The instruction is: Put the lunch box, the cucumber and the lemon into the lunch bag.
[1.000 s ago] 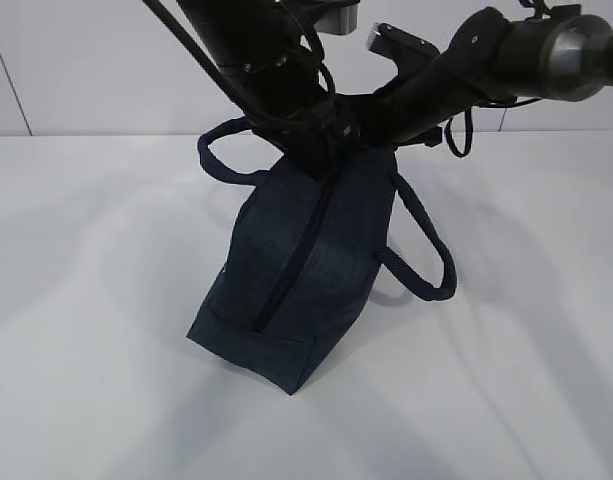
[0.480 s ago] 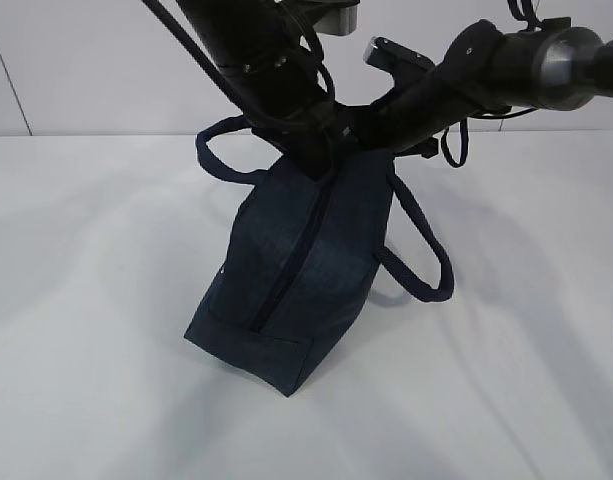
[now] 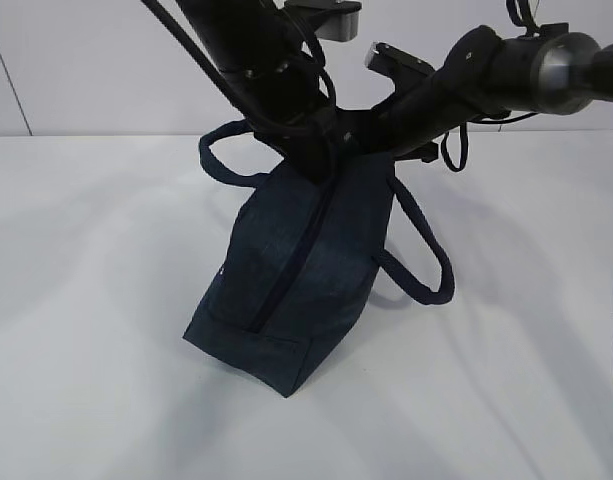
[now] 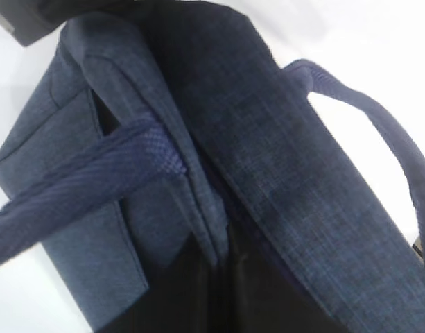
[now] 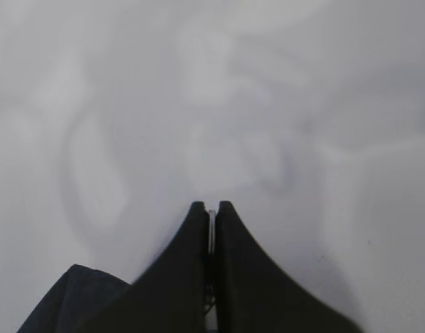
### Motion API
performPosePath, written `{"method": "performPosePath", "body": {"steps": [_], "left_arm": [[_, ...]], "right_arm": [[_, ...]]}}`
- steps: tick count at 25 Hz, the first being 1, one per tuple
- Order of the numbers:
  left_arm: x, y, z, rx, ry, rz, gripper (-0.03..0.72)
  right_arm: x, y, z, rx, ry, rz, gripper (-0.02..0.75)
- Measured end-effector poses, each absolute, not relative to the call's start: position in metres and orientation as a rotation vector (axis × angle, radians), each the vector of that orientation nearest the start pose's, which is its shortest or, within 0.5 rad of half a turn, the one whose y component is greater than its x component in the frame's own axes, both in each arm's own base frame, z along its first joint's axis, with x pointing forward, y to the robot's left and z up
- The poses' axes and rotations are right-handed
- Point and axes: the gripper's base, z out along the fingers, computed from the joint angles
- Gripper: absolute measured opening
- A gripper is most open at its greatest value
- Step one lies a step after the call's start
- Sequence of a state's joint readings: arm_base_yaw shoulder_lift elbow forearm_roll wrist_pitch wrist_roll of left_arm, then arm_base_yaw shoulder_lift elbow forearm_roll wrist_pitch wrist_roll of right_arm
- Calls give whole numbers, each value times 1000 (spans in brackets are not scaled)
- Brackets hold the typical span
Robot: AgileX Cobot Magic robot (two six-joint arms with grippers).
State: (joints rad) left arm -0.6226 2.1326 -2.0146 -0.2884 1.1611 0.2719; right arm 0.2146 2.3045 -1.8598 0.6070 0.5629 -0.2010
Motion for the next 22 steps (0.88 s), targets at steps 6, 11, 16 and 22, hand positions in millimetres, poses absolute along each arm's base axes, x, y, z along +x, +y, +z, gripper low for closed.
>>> {"method": "performPosePath", "body": {"steps": [6,11,16,22], "left_arm": [[367,-293,272,1124,2548,-497,-10],[366,-294,271,1123,2551,-509,-10],[366,-295,271,1122,2551,-515,-10],[366,-295,271,1120,2551,-522,-10]], "right_arm": [[500,137,174,-12,2459,621,0],[500,137,171,-19,2465,619,0],[501,137,167,-18,2473,619,0],[503,138,178,-79,2467,620,1]]}}
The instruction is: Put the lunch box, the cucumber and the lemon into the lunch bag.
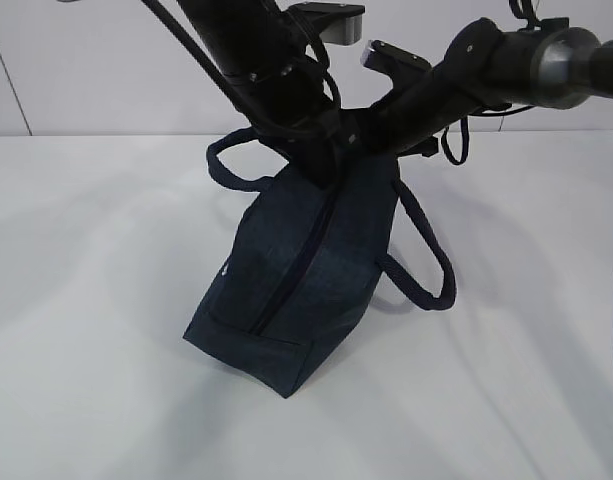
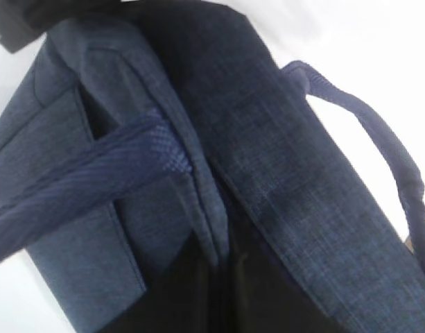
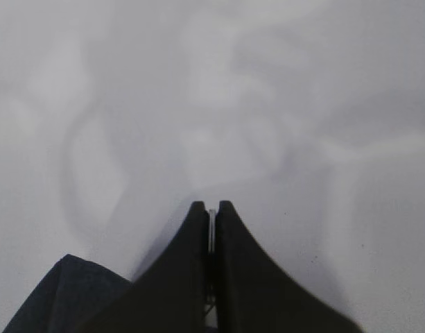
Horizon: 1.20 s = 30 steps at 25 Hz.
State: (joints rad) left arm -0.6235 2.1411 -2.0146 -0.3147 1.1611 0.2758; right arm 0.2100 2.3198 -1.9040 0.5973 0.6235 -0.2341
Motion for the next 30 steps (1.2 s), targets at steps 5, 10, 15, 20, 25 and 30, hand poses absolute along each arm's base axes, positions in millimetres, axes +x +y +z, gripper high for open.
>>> {"method": "performPosePath", "body": {"steps": [5,10,15,20,25,30], "left_arm": [[365,-296,271,1125,2555,-525,-10],[364,-296,271,1131,2557,-526,-8],[364,-295,271,1137,2566,-527,-4],[363,-295,271,1142,2568,-529,71],[361,-293,277,1134,2566,-529,246],[367,-270,293,1029,2606,-460,319]], "right_arm": [[505,138,192,-170,2467,581,24],[507,138,206,-216,2466,551,161],[506,132,215,-208,2475,470,399],[501,124,236,-260,2461,343,469],[488,115,268,-341,2468,225,476],[468,109,294,-387,2531,177,477]]}}
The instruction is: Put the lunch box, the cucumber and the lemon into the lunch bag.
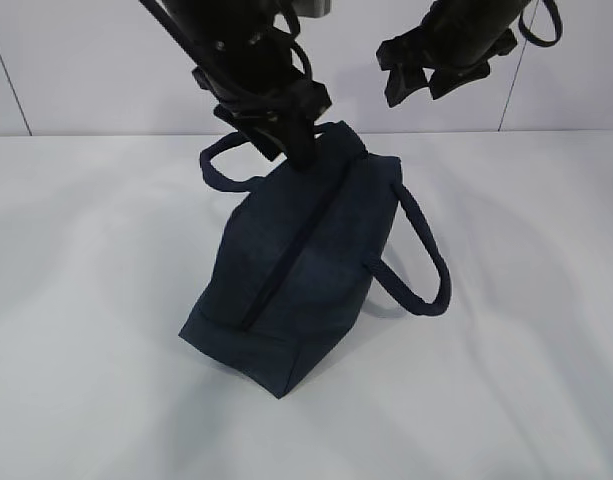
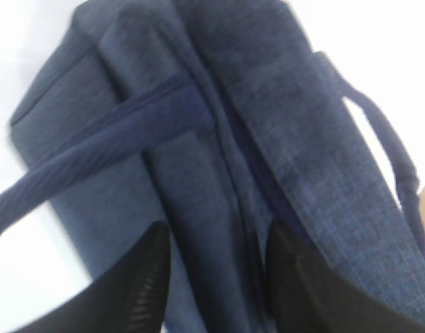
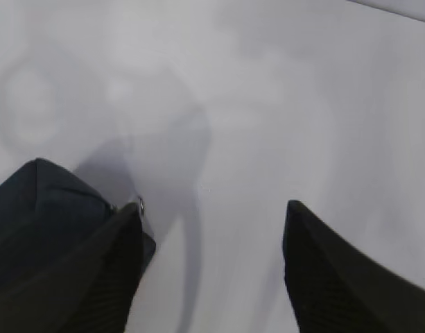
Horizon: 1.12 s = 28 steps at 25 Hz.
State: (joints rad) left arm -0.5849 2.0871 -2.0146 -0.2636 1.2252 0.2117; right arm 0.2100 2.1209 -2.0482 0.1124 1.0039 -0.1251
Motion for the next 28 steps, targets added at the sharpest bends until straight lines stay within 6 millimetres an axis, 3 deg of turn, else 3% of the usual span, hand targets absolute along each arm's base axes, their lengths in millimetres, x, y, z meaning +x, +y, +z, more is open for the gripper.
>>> {"method": "performPosePath", "body": {"steps": [6,14,21,28], "left_arm": [[384,-231,309,818,2654,-375,331],[380,-199,347,679,2604,-368,354],[361,-176,383,594,2542,-246,363],[316,-153,401,552,2551,-229,363]], "right_arm": [[448,99,316,-429,2595,84,477],[428,90,343,-432,2628,15,476],[406,89,378,-363,2565,89,475],[363,83,406,-354,2535,147,475]]}}
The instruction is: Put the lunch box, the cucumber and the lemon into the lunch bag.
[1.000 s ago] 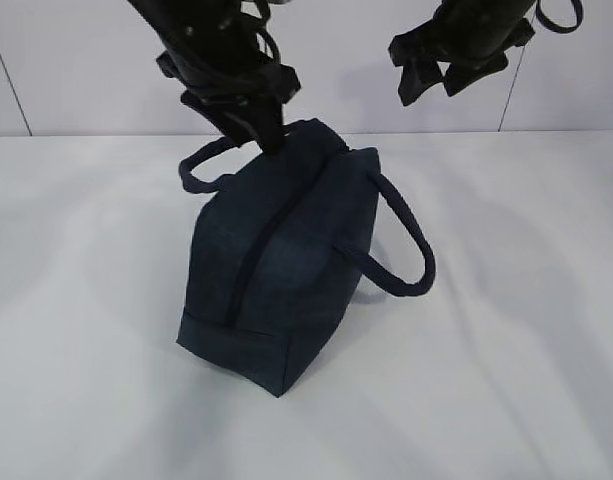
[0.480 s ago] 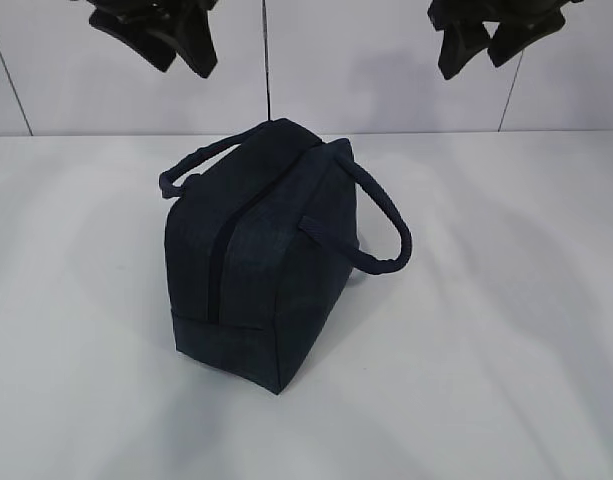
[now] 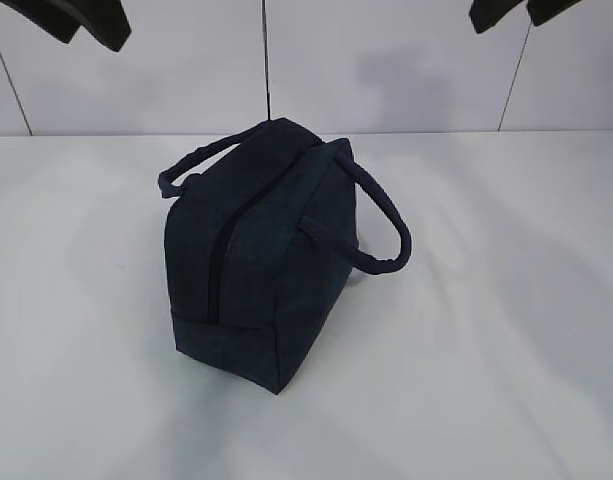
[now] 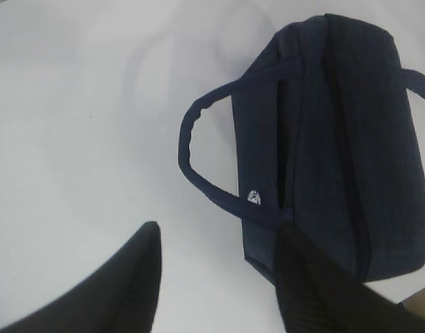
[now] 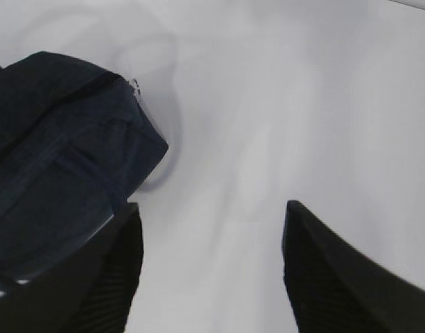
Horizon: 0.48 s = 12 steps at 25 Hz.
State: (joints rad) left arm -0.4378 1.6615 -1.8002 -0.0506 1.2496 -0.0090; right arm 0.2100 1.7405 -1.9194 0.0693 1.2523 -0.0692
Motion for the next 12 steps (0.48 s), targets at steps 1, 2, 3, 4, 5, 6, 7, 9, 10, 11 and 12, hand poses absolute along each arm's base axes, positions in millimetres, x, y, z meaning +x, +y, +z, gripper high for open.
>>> {"method": "performPosePath", "body": {"steps": [1,2,3,4,5,6,7,9,10,11,12], "left_arm": [[308,-149,406,547,2541,-235,363],[301,-146,408,544,2538,-239,363],[292,-142,413,540,2529,-242,363],[283,-138,419,537,2513,-249,363],[274,-134,423,535,2500,-252,363],[266,-130,426,533,2493,-253,363],[257,-126,429,532,2483,-256,363],[240,-118,436,528,2461,-261,363],[233,-114,436,528,2458,-261,363],[225,-111,438,526,2449,-264,362],[216,-107,438,526,2445,-265,358]], "right_arm": [[353,81,409,-354,2534,147,475],[343,79,413,-353,2532,147,475],[335,78,416,-353,2529,149,475],[324,75,419,-356,2522,149,475],[312,73,423,-367,2514,145,475],[303,71,426,-384,2505,140,475],[291,68,429,-396,2496,136,475],[268,64,434,-409,2475,134,475],[259,62,435,-413,2470,133,475],[248,59,436,-414,2463,132,475],[237,57,437,-416,2457,131,475]]}}
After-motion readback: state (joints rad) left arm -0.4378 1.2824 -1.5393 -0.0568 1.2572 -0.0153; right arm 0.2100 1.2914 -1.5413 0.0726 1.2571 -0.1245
